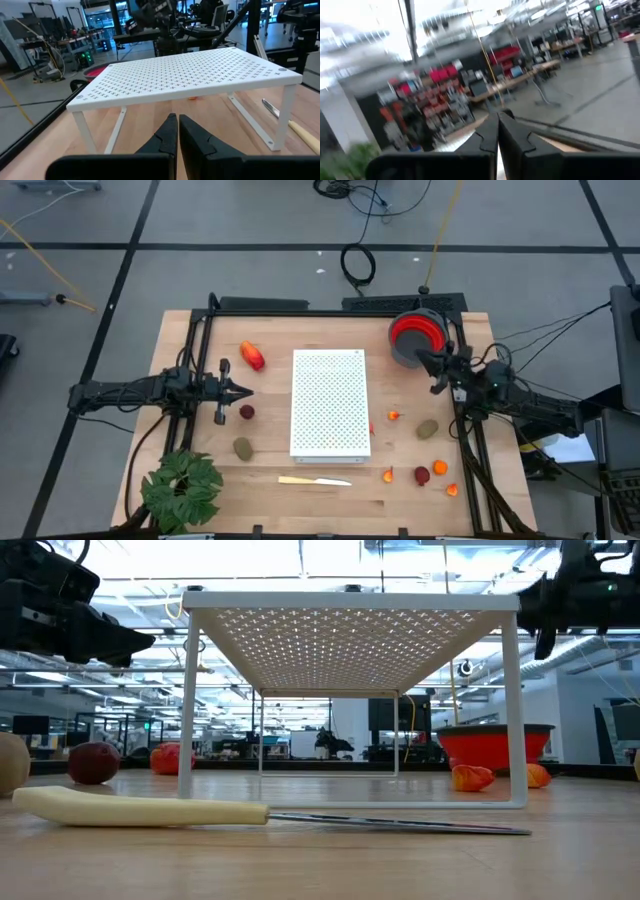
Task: Pick & Place Fruit
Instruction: Put the red strainer bowl on the shelf
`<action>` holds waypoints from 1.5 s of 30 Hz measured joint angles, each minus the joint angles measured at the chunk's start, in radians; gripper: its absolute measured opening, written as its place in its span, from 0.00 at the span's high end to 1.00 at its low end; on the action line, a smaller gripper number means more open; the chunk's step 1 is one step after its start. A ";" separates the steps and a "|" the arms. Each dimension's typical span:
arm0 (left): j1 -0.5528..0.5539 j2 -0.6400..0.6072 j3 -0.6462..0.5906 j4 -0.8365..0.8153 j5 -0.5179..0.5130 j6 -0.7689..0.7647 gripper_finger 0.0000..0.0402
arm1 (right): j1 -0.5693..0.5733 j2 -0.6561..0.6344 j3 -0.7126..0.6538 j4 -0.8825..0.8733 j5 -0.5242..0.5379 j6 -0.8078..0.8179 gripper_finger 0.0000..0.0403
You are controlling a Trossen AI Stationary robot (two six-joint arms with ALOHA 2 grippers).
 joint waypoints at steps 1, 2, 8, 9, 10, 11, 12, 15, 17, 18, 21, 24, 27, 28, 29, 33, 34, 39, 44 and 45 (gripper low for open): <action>0.000 0.000 0.000 0.000 0.000 0.002 0.95 | 0.000 0.000 0.000 0.030 0.008 0.014 0.99; 0.000 0.000 0.000 0.000 0.000 0.006 0.95 | 0.000 0.000 0.001 0.055 0.025 0.025 0.99; 0.000 0.000 0.000 0.000 0.000 0.001 0.95 | 0.000 0.045 0.060 0.040 0.161 0.096 1.00; 0.000 0.000 0.000 0.001 0.000 0.002 0.95 | 0.000 0.064 0.080 0.020 0.173 0.088 1.00; 0.000 0.000 0.000 0.001 0.000 0.004 0.95 | 0.000 0.087 0.106 -0.008 0.181 0.087 1.00; 0.000 0.000 0.000 0.001 0.000 0.006 0.95 | 0.000 0.114 0.139 -0.040 0.188 0.086 1.00; 0.000 0.000 0.000 0.001 0.000 0.006 0.95 | 0.000 0.142 0.172 -0.078 0.205 0.082 1.00; 0.000 0.000 0.000 0.002 0.000 0.000 0.95 | 0.000 0.235 0.287 -0.210 0.243 0.065 1.00; 0.000 0.000 0.000 0.003 0.000 0.002 0.95 | -0.002 0.302 0.375 -0.322 0.273 0.066 1.00; 0.000 0.000 0.000 0.003 0.000 0.002 0.95 | -0.003 0.334 0.421 -0.383 0.290 0.067 1.00; 0.000 0.000 0.000 0.003 -0.002 0.002 0.95 | -0.015 0.435 0.557 -0.584 0.314 0.107 1.00; 0.000 0.000 0.000 0.003 -0.017 0.002 0.95 | -0.047 0.531 0.680 -0.775 0.314 0.189 1.00; 0.000 0.000 0.000 0.003 -0.046 0.000 0.95 | -0.091 0.625 0.785 -0.963 0.313 0.276 1.00; 0.000 0.000 0.000 0.003 -0.052 0.000 0.95 | -0.108 0.654 0.812 -1.018 0.312 0.300 1.00; 0.000 0.000 0.000 0.004 -0.056 -0.001 0.95 | -0.126 0.684 0.838 -1.073 0.311 0.318 1.00; 0.000 0.000 0.000 0.004 -0.059 0.000 0.95 | -0.202 0.786 0.906 -1.241 0.289 0.344 1.00; 0.000 0.000 0.000 0.004 -0.059 -0.001 0.95 | -0.224 0.807 0.917 -1.279 0.275 0.350 1.00; 0.000 0.000 0.000 0.003 -0.059 -0.001 0.95 | -0.349 0.904 0.930 -1.432 0.145 0.354 1.00; 0.000 0.000 0.000 0.003 -0.059 0.000 0.95 | -0.439 0.969 0.929 -1.460 0.057 0.311 1.00; 0.000 0.000 0.000 0.003 -0.059 -0.001 0.95 | -0.455 0.977 0.930 -1.450 0.045 0.302 1.00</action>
